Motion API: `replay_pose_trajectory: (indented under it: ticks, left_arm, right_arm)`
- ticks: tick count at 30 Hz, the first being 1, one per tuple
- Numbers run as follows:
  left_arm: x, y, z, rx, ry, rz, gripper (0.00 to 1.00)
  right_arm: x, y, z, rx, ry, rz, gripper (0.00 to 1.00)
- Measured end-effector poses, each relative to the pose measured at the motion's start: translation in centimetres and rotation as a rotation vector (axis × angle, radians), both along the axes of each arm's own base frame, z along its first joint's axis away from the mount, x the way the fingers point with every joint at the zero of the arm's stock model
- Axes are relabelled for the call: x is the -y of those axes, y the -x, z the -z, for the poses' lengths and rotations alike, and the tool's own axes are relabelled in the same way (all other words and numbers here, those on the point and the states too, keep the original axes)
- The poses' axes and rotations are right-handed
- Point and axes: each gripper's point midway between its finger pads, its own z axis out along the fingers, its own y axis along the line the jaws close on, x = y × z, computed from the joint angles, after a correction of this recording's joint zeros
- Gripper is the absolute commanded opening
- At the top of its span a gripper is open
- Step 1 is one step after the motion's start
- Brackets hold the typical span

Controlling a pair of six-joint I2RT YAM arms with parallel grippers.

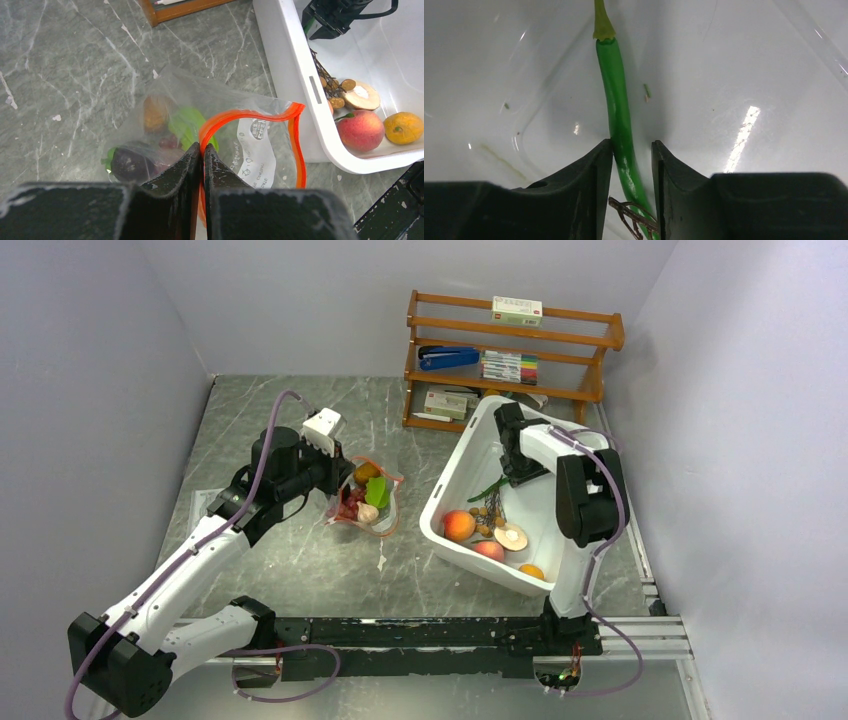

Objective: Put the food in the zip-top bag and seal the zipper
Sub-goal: Pick up the fake vegetable from the bin.

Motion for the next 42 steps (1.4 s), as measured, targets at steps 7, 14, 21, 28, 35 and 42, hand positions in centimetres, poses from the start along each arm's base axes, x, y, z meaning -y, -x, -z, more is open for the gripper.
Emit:
replay_pose_trajectory:
  ticks: [7,14,21,28,35,42]
  left_arm:
    - [0.0,0.1,0.0,0.002,0.001,0.000,0.07]
    - [-0.1,0.1,-0.1,0.003,0.002,0.000,0.07]
    - [-0.1,0.2,-0.3,0.009,0.005,0.000,0.07]
    - [-0.1,0.2,-0.3,0.009,0.005,0.001,0.07]
    - [-0.1,0.2,-0.3,0.010,0.003,0.005,0.07]
    - [0.0,0.2,-0.1,0.006,0.000,0.013,0.07]
  right_arm:
    - [0.4,0.4,0.3,-0.025,0.021,0.019,0.07]
    - [0.8,0.3,0.1,-0.017,0.044,0.016,0.05]
    - [1.5,0.5,-1.3,0.002,0.081,0.017,0.04]
    - [2.5,0.3,-4.1,0.055,0.137,0.001,0.03]
    - [3.1,0.1,-6.2,0.097,0.205,-0.027,0.03]
    - [2.0,-0.1,-10.1,0.258,0.244,-0.097,0.02]
